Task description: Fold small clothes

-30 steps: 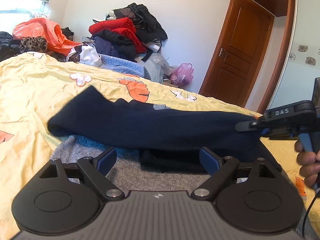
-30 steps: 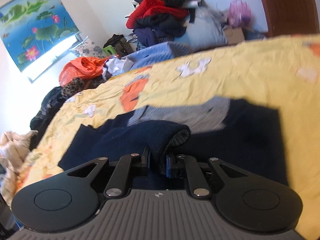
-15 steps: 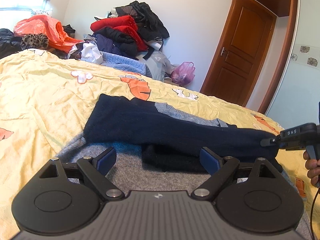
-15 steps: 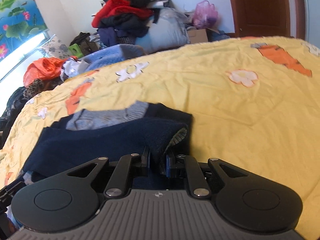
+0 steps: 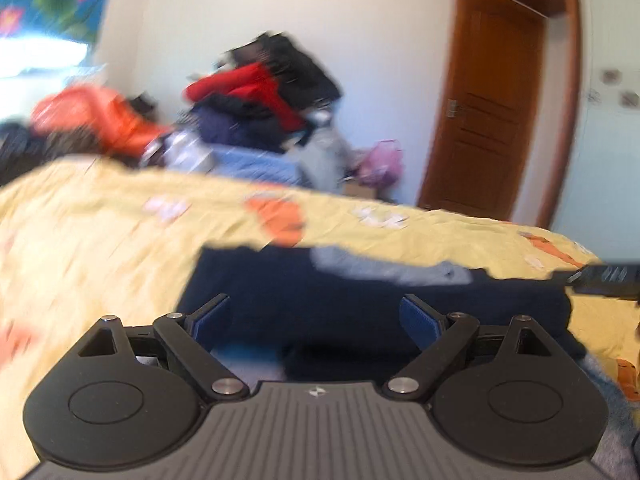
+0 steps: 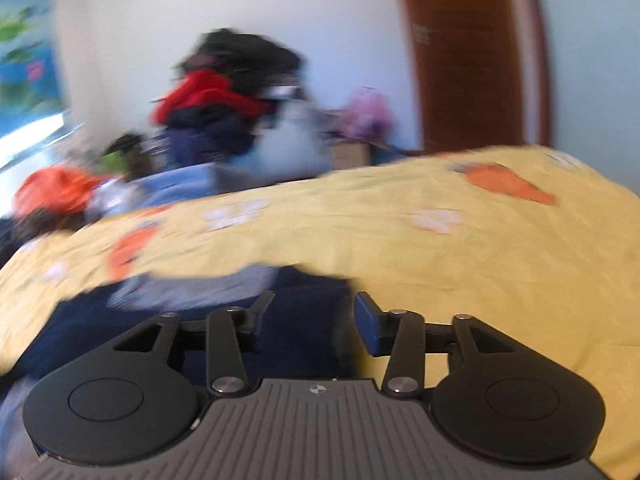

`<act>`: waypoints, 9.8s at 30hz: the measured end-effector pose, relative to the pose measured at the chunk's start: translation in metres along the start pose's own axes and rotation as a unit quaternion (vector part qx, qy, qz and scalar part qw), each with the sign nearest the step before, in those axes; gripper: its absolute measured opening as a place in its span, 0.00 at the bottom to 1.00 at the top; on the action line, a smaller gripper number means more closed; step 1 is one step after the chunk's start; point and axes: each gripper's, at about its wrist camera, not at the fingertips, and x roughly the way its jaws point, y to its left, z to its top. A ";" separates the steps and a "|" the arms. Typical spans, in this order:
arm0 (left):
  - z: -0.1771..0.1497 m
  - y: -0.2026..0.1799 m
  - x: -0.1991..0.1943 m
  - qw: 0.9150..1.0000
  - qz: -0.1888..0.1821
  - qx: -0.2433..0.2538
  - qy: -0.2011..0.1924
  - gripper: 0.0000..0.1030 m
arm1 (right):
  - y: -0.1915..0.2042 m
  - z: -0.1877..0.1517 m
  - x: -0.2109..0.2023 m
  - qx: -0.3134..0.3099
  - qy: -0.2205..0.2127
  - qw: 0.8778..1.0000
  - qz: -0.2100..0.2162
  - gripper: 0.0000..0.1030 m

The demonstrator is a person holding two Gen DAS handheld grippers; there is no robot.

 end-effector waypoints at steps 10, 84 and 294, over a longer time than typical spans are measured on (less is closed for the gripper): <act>-0.001 0.001 0.096 0.990 0.004 0.017 0.143 1.00 | 0.028 -0.025 0.059 -0.035 0.050 0.998 -0.027 0.67; -0.056 -0.011 -0.020 0.986 0.018 0.052 0.156 1.00 | 0.065 -0.094 -0.050 -0.043 0.092 0.993 -0.065 1.00; -0.061 0.161 -0.217 0.928 -0.233 -0.186 0.224 0.05 | -0.075 -0.145 -0.249 0.261 0.177 0.904 0.289 0.14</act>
